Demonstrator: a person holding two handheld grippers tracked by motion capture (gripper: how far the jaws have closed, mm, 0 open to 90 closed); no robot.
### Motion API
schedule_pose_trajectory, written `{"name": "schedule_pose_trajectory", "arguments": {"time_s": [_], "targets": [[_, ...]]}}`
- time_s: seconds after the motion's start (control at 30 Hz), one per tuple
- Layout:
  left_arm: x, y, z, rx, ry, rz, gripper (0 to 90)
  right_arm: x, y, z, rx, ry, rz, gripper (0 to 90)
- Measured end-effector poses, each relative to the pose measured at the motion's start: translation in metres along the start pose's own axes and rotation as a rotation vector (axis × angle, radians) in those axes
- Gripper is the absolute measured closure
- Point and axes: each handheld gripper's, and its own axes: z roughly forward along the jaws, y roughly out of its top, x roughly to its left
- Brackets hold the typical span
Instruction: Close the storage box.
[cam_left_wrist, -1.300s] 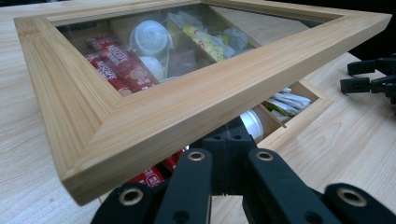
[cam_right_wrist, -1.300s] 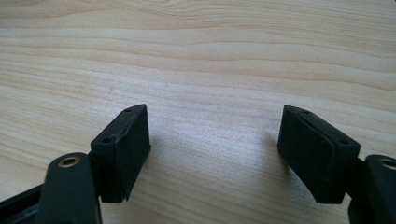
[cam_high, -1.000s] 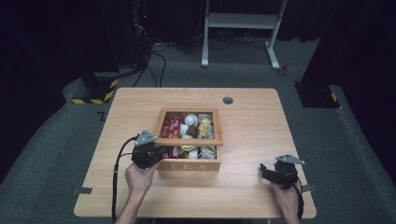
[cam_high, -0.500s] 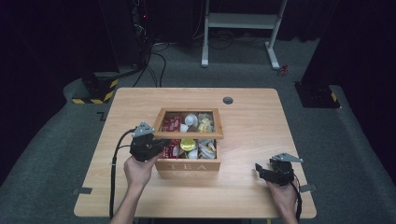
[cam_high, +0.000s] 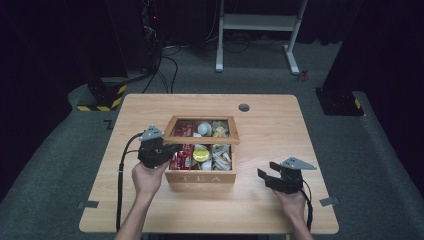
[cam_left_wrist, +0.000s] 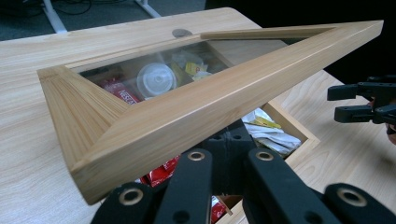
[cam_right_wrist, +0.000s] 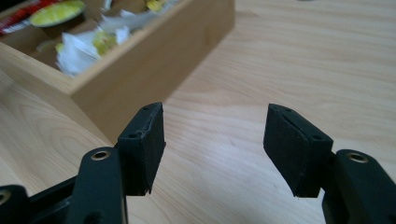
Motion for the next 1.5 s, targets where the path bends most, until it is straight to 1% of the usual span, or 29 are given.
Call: {"name": "schedule_pose_trajectory", "arguments": {"time_s": [0.03, 0.07, 0.13, 0.17, 0.2, 0.23, 0.3, 0.33, 0.37, 0.43, 0.47, 0.53, 0.6, 0.67, 0.73, 0.77, 0.8, 0.83, 0.9, 0.93, 1.0, 1.07, 1.13, 1.17, 1.23, 1.37, 1.5], "targets": [[0.000, 0.001, 0.000, 0.002, -0.004, -0.005, 90.0, 0.002, 0.002, 0.001, -0.009, 0.009, -0.003, 39.0], [0.000, 0.001, 0.000, 0.000, -0.006, -0.008, 90.0, 0.008, 0.008, 0.004, -0.017, 0.028, -0.007, 39.2], [0.001, 0.003, 0.000, 0.001, -0.004, -0.001, 90.0, 0.010, 0.010, 0.005, -0.021, 0.036, -0.016, 39.4], [0.001, 0.004, -0.001, -0.002, -0.005, -0.002, 90.0, 0.015, 0.013, 0.007, -0.030, 0.050, -0.029, 39.7], [0.001, 0.004, -0.001, -0.002, -0.005, -0.002, 90.0, 0.015, 0.013, 0.007, -0.030, 0.050, -0.029, 39.7], [0.002, 0.007, -0.001, -0.003, -0.003, 0.004, 90.0, 0.020, 0.017, 0.010, -0.039, 0.063, -0.040, 40.0], [0.002, 0.008, -0.001, -0.004, -0.002, 0.004, 90.0, 0.022, 0.018, 0.011, -0.039, 0.070, -0.043, 40.0], [0.003, 0.010, -0.001, -0.009, -0.007, -0.001, 90.0, 0.029, 0.022, 0.014, -0.042, 0.086, -0.061, 40.0], [0.003, 0.011, -0.001, -0.011, -0.009, -0.003, 90.0, 0.032, 0.024, 0.015, -0.043, 0.094, -0.072, 40.0], [0.003, 0.013, -0.001, -0.012, -0.007, 0.002, 90.0, 0.034, 0.025, 0.016, -0.045, 0.099, -0.077, 40.0], [0.004, 0.015, -0.001, -0.013, -0.006, 0.002, 90.0, 0.040, 0.029, 0.021, -0.047, 0.114, -0.094, 39.7], [0.004, 0.016, -0.001, -0.014, -0.007, -0.001, 90.0, 0.044, 0.032, 0.024, -0.045, 0.125, -0.099, 39.2], [0.005, 0.020, -0.001, -0.011, -0.005, 0.005, 90.0, 0.050, 0.036, 0.029, -0.039, 0.144, -0.102, 38.5], [0.006, 0.021, -0.001, -0.013, -0.013, -0.002, 90.0, 0.055, 0.039, 0.033, -0.038, 0.160, -0.110, 38.4], [0.006, 0.021, -0.001, -0.013, -0.016, -0.004, 90.0, 0.057, 0.040, 0.035, -0.039, 0.164, -0.114, 38.4], [0.006, 0.022, -0.002, -0.011, -0.010, 0.003, 90.0, 0.062, 0.044, 0.040, -0.038, 0.172, -0.117, 38.4], [0.006, 0.023, -0.001, -0.013, -0.011, 0.001, 90.0, 0.063, 0.045, 0.041, -0.036, 0.175, -0.117, 38.3], [0.006, 0.023, -0.001, -0.014, -0.013, -0.004, 90.0, 0.065, 0.047, 0.043, -0.035, 0.177, -0.121, 38.2], [0.007, 0.025, -0.001, -0.015, -0.013, 0.000, 90.0, 0.070, 0.051, 0.046, -0.034, 0.178, -0.135, 38.0], [0.007, 0.026, -0.001, -0.016, -0.015, -0.006, 90.0, 0.072, 0.053, 0.047, -0.034, 0.179, -0.140, 37.9], [0.008, 0.028, 0.000, -0.017, -0.015, 0.002, 90.0, 0.077, 0.057, 0.051, -0.033, 0.182, -0.155, 37.7], [0.008, 0.030, 0.000, -0.016, -0.019, -0.005, 90.0, 0.079, 0.058, 0.052, -0.031, 0.183, -0.157, 37.7], [0.008, 0.032, 0.001, -0.014, -0.018, 0.002, 90.0, 0.084, 0.061, 0.058, -0.027, 0.186, -0.168, 37.1], [0.008, 0.032, 0.002, -0.014, -0.023, -0.007, 90.0, 0.086, 0.062, 0.060, -0.021, 0.187, -0.172, 36.6], [0.009, 0.033, 0.002, -0.014, -0.023, -0.001, 90.0, 0.091, 0.065, 0.067, -0.008, 0.187, -0.182, 35.8], [0.009, 0.035, 0.002, -0.011, -0.021, -0.002, 90.0, 0.095, 0.068, 0.071, -0.006, 0.193, -0.190, 35.6], [0.009, 0.038, 0.002, -0.009, -0.017, 0.002, 90.0, 0.099, 0.071, 0.077, 0.008, 0.200, -0.190, 34.5]]}}
